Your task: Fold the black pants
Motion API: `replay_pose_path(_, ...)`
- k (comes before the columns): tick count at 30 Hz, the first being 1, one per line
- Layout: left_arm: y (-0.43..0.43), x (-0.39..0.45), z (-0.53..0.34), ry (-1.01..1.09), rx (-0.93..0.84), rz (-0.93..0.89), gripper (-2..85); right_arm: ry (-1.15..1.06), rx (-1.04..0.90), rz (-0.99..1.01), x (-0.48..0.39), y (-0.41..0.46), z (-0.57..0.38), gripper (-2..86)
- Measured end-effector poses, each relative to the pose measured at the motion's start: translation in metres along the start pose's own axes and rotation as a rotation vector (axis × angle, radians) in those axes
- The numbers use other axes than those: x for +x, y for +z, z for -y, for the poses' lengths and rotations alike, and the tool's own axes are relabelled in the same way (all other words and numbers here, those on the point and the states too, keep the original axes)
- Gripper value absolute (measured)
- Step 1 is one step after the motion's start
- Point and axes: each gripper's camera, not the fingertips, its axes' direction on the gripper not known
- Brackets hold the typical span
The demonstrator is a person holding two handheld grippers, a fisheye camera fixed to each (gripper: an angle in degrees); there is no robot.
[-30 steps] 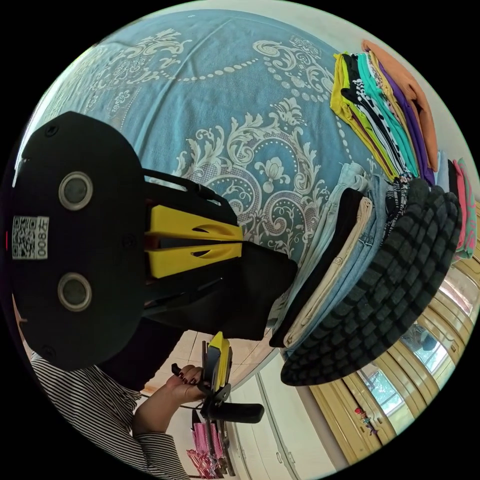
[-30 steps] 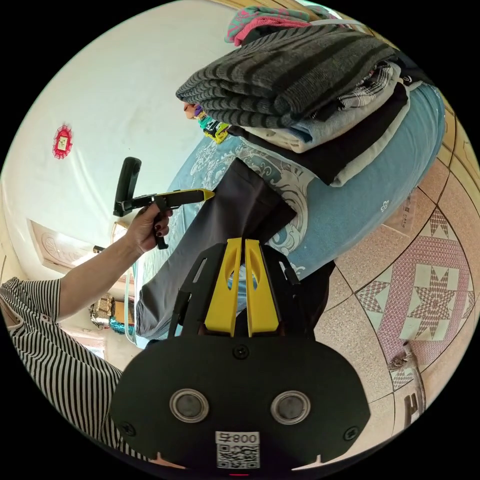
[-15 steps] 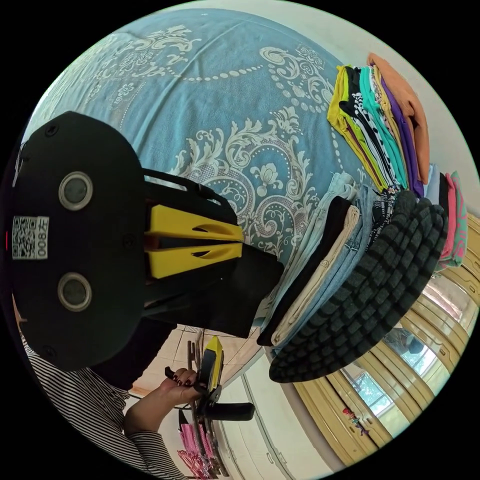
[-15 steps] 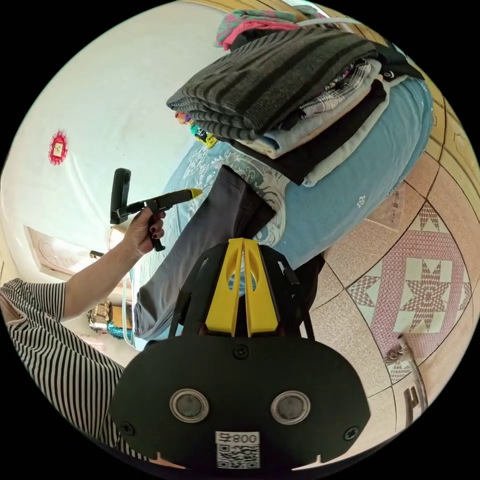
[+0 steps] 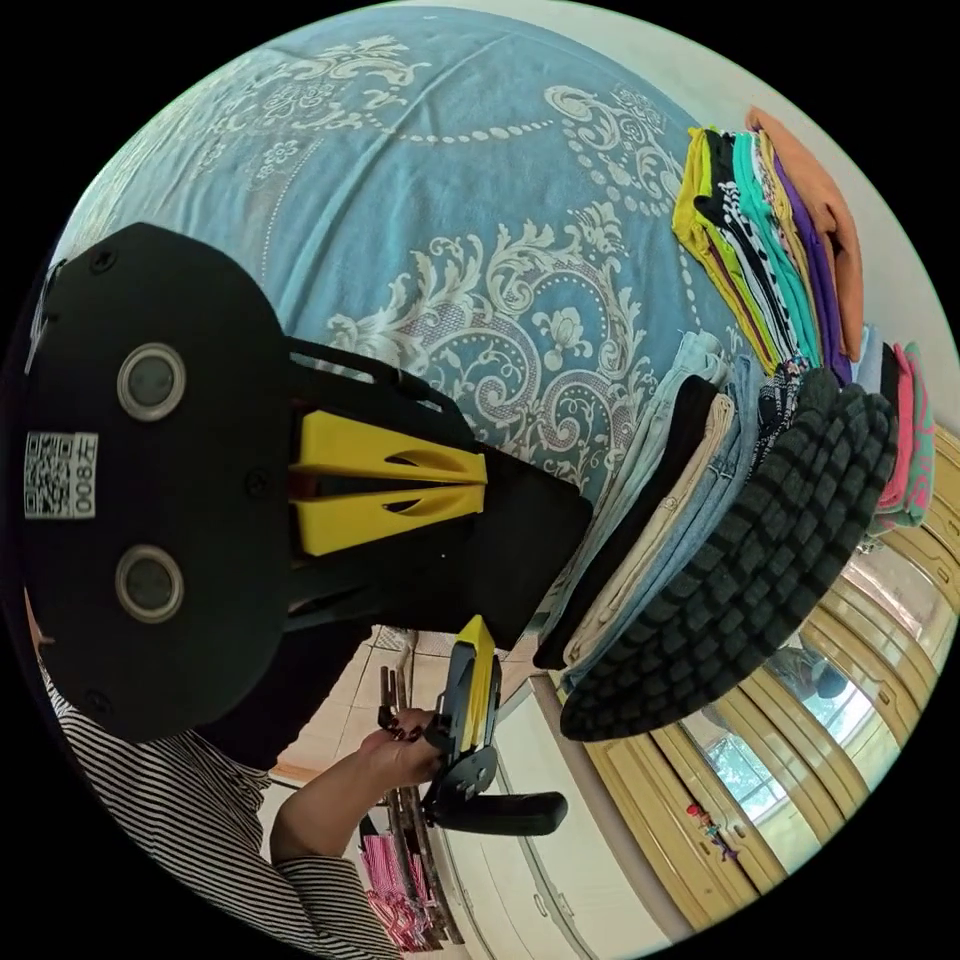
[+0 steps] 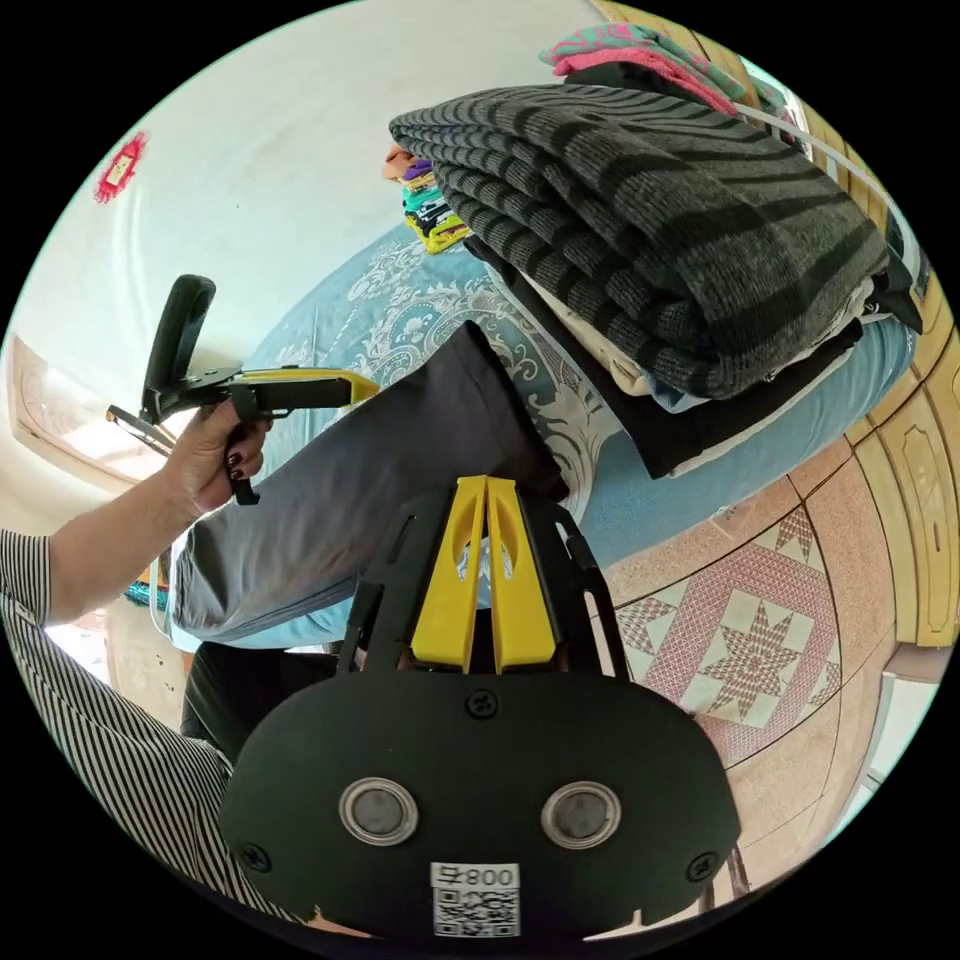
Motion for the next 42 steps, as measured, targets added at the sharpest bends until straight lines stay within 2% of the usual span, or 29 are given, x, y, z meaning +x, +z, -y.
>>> replay_pose_path(2, -0.002, -0.005, -0.029, -0.037, -0.009, -0.014, 0.1, -0.016, -0.035, -0.044, -0.015, 0.007, 0.008, 0.0)
replay_pose_path(4, 0.007, -0.014, -0.063, -0.084, -0.077, -0.035, 0.1, 0.006, -0.047, -0.001, -0.027, 0.016, 0.019, 0.0)
replay_pose_path(6, -0.004, -0.020, -0.083, -0.139, -0.064, -0.061, 0.1, 0.017, -0.061, 0.021, -0.040, 0.014, 0.030, 0.0)
replay_pose_path(9, -0.035, -0.021, -0.125, -0.146, 0.017, -0.059, 0.1, -0.059, -0.016, -0.051, -0.083, 0.004, 0.043, 0.0)
replay_pose_path(11, -0.050, -0.022, -0.156, -0.160, 0.021, -0.054, 0.1, -0.128, -0.032, -0.011, -0.113, 0.007, 0.049, 0.0)
replay_pose_path(14, -0.055, -0.028, -0.211, -0.207, -0.062, -0.031, 0.1, -0.248, -0.160, 0.080, -0.168, 0.034, 0.057, 0.0)
replay_pose_path(15, -0.050, -0.034, -0.233, -0.247, -0.131, -0.034, 0.1, -0.295, -0.261, 0.086, -0.188, 0.054, 0.059, 0.1)
replay_pose_path(18, -0.074, -0.046, -0.275, -0.327, -0.056, -0.106, 0.2, -0.324, -0.276, 0.077, -0.226, 0.065, 0.070, 0.0)
replay_pose_path(23, -0.140, -0.069, -0.353, -0.418, 0.091, 0.039, 0.5, -0.507, -0.288, 0.148, -0.315, 0.074, 0.095, 0.1)
replay_pose_path(27, -0.201, -0.111, -0.446, -0.661, 0.235, 0.170, 1.0, -0.703, -0.344, 0.347, -0.422, 0.104, 0.119, 0.3)
replay_pose_path(31, -0.243, -0.150, -0.538, -0.899, 0.300, 0.297, 1.7, -0.856, -0.364, 0.461, -0.538, 0.141, 0.142, 0.9)
replay_pose_path(33, -0.258, -0.164, -0.568, -0.944, 0.325, 0.305, 2.4, -0.893, -0.392, 0.478, -0.584, 0.161, 0.153, 1.6)
replay_pose_path(39, -0.295, -0.210, -0.641, -0.956, 0.267, 0.347, 4.9, -0.955, -0.495, 0.498, -0.716, 0.228, 0.189, 6.8)
replay_pose_path(42, -0.292, -0.233, -0.680, -1.016, 0.165, 0.320, 2.8, -0.948, -0.546, 0.482, -0.774, 0.263, 0.206, 7.7)
